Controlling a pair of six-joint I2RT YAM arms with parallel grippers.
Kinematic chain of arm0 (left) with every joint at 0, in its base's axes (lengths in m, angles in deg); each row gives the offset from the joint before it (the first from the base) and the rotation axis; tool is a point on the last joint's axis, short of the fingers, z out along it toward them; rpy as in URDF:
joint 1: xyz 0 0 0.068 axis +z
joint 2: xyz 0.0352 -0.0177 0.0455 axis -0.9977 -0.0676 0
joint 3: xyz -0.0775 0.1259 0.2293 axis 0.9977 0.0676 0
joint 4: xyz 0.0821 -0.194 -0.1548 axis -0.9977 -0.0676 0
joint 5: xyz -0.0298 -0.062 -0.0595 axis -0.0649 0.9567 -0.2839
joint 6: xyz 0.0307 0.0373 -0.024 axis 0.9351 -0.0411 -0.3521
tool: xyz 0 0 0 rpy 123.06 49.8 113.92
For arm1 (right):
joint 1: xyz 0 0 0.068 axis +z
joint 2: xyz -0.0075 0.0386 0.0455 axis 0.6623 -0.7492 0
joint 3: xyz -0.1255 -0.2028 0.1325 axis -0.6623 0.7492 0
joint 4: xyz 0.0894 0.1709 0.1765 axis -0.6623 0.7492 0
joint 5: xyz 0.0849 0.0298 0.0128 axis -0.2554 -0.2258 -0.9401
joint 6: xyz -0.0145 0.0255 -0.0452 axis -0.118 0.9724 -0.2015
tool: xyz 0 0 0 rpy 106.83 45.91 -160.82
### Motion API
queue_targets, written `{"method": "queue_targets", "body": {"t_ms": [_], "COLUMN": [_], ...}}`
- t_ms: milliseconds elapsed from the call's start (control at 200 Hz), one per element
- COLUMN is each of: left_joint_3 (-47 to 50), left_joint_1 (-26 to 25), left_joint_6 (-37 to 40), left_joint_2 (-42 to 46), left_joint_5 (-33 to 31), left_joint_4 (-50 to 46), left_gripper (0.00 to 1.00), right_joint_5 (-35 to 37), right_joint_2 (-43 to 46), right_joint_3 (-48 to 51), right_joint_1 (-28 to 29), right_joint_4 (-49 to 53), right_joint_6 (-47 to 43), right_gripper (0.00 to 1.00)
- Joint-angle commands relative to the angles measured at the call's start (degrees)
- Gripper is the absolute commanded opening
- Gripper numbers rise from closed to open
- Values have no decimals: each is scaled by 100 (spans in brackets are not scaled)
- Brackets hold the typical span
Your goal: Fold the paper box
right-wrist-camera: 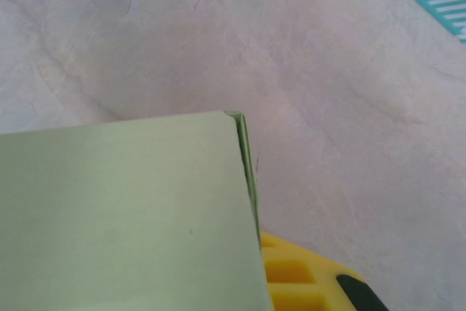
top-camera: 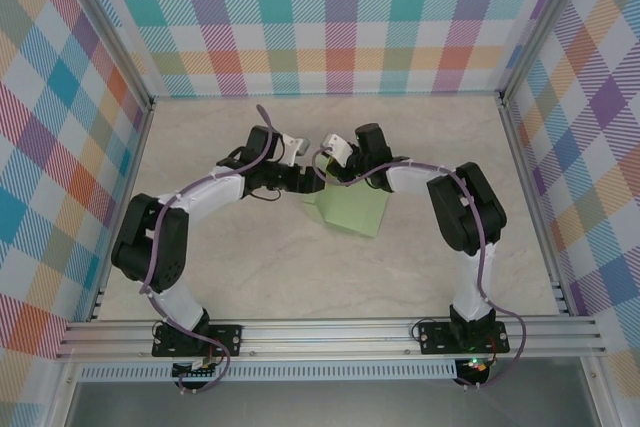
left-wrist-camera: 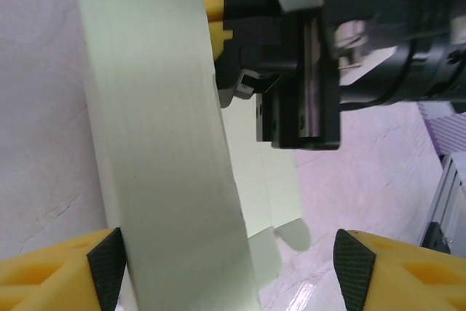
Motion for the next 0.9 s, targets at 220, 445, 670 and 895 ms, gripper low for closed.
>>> {"method": "queue_targets", "body": {"t_ms": [220, 445, 670, 895], "left_joint_3": [359, 259, -473, -919], "left_joint_1": [550, 545, 282, 250], "left_joint_6": [-375, -407, -384, -439], "left_joint_2": [693, 72, -594, -924], "left_joint_5": [-79, -657, -956, -951], "left_joint_4": [490, 530, 378, 273], "left_gripper": [77, 72, 71, 71], "right_joint_5": [335, 181, 609, 915], "right_joint_2": [-82, -75, 211, 548], "right_joint_3": [441, 640, 778, 948], "right_joint_1": [19, 44, 114, 131], "right_joint_4": [-1024, -1311, -1168, -660], "right_joint_6": [235, 185, 878, 1619], "right_gripper": [4, 5, 5, 6]}}
